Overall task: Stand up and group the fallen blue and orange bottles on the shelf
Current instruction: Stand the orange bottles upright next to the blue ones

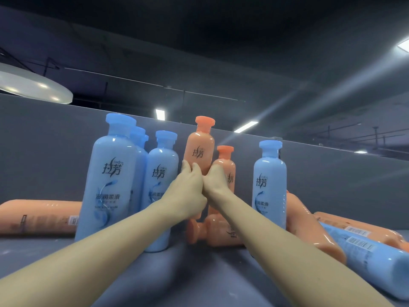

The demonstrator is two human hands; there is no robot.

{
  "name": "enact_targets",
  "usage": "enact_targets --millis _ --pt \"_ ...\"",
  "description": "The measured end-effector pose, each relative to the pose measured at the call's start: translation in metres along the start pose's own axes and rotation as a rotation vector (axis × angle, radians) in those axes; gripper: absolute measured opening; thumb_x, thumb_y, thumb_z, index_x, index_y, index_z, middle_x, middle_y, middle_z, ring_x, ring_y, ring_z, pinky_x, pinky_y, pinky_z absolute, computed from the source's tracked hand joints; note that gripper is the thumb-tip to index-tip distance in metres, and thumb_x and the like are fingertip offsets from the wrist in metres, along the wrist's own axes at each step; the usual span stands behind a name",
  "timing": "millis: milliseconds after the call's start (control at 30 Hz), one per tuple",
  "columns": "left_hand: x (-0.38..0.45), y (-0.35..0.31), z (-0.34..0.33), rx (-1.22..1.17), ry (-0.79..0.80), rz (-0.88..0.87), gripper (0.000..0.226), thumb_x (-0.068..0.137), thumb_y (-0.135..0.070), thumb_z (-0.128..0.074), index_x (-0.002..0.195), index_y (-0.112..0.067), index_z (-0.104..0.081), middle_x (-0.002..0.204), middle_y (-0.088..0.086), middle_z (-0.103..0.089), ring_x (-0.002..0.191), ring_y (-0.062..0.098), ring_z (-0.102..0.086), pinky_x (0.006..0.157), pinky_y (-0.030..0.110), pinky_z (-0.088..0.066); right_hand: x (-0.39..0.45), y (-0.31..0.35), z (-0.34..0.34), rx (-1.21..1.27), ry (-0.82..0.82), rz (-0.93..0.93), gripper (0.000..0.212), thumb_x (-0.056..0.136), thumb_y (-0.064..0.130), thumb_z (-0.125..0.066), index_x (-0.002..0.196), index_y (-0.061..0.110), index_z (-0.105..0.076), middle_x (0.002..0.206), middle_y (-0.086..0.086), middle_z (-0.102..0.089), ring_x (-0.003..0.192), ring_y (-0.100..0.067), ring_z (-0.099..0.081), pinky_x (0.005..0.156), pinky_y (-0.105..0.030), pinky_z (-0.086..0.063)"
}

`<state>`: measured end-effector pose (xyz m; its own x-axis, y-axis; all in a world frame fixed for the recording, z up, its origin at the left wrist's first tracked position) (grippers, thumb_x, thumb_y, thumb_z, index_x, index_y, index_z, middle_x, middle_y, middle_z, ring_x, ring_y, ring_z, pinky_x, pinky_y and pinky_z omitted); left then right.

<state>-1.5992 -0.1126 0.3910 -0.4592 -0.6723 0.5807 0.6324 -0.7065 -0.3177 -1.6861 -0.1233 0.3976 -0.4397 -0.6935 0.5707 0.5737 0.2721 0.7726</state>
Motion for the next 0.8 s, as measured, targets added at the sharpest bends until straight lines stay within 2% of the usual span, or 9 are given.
enact_targets --millis 67,133,167,233,333,467,533,667,800 --pt "-0.002 0.001 0.001 -0.019 0.005 0.001 0.022 0.08 0.005 -0.04 0.099 -0.004 -0.035 0.142 0.024 -0.027 0.108 0.041 -0.049 0.074 0.032 -0.035 0.001 -0.004 -0.001 0.026 0.029 -0.021 0.031 0.09 0.02 -0.059 0.065 0.015 -0.04 0.073 0.0 -0.05 0.068 -0.018 -0.049 0.06 -0.025 -0.04" --pt "-0.001 0.004 0.001 -0.011 -0.001 0.001 0.019 0.08 0.004 -0.04 0.091 -0.008 -0.031 0.125 0.02 -0.039 0.104 0.038 -0.049 0.073 0.031 -0.034 0.001 -0.009 -0.004 0.098 0.063 -0.085 0.034 0.092 0.016 -0.056 0.063 0.017 -0.038 0.067 0.005 -0.042 0.058 -0.007 -0.039 0.047 -0.018 -0.033" --pt "-0.001 0.006 0.0 -0.003 0.002 0.002 0.019 0.08 0.004 -0.04 0.093 -0.007 -0.032 0.122 0.019 -0.041 0.105 0.038 -0.049 0.074 0.031 -0.034 0.001 -0.012 -0.006 0.162 0.069 -0.125 0.033 0.093 0.013 -0.052 0.063 0.017 -0.039 0.066 0.005 -0.041 0.056 -0.006 -0.035 0.044 -0.016 -0.033" --pt "0.0 0.009 -0.005 0.024 0.019 0.007 0.029 0.081 0.003 -0.041 0.108 -0.004 -0.037 0.126 0.022 -0.039 0.111 0.039 -0.047 0.08 0.033 -0.036 0.002 -0.02 -0.012 0.304 0.063 -0.24 0.031 0.094 0.009 -0.041 0.064 0.015 -0.045 0.065 0.002 -0.046 0.056 -0.011 -0.037 0.045 -0.02 -0.035" --pt "0.001 0.011 -0.011 0.061 0.058 0.008 0.059 0.082 0.003 -0.041 0.139 0.0 -0.023 0.142 0.03 -0.026 0.121 0.042 -0.044 0.09 0.033 -0.038 0.003 -0.032 -0.022 0.433 0.06 -0.342 0.03 0.089 0.01 -0.034 0.066 0.014 -0.052 0.067 -0.003 -0.052 0.06 -0.018 -0.044 0.054 -0.026 -0.036" --pt "-0.003 0.009 -0.014 0.04 0.113 0.0 0.061 0.082 0.002 -0.042 0.139 -0.002 -0.02 0.146 0.032 -0.017 0.122 0.042 -0.044 0.092 0.032 -0.039 0.001 -0.039 -0.027 0.477 0.074 -0.396 0.028 0.091 0.014 -0.032 0.077 0.014 -0.056 0.073 -0.004 -0.056 0.064 -0.017 -0.049 0.056 -0.026 -0.036" --pt "-0.003 0.01 -0.018 0.036 0.144 0.001 0.069 0.083 0.0 -0.044 0.144 -0.004 -0.012 0.151 0.031 -0.005 0.127 0.043 -0.04 0.098 0.034 -0.038 0.002 -0.041 -0.026 0.498 0.084 -0.418 0.029 0.093 0.015 -0.031 0.081 0.012 -0.057 0.072 -0.003 -0.055 0.064 -0.017 -0.048 0.055 -0.026 -0.035" --pt "-0.003 0.011 -0.025 0.034 0.183 -0.015 0.075 0.086 -0.002 -0.041 0.149 -0.007 0.001 0.154 0.028 0.007 0.136 0.041 -0.029 0.105 0.034 -0.033 0.003 -0.045 -0.028 0.529 0.085 -0.445 0.03 0.095 0.016 -0.029 0.085 0.01 -0.057 0.074 -0.004 -0.056 0.066 -0.018 -0.05 0.055 -0.026 -0.036" --pt "0.0 0.017 -0.028 0.045 0.207 -0.003 0.08 0.087 -0.003 -0.039 0.149 -0.01 0.011 0.154 0.028 0.01 0.141 0.041 -0.017 0.114 0.039 -0.026 0.004 -0.046 -0.032 0.487 0.074 -0.463 0.032 0.093 0.019 -0.029 0.09 0.01 -0.059 0.087 -0.008 -0.062 0.08 -0.023 -0.056 0.07 -0.029 -0.043"
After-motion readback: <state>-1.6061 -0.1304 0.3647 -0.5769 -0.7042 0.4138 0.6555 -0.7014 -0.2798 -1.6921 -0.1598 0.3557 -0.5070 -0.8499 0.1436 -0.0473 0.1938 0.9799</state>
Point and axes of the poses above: each hand's wrist, its own x-axis towards the middle knuckle, its own z-axis out of the back of the hand, y = z × x, the point moved 6 cm from there along x, towards the middle knuckle
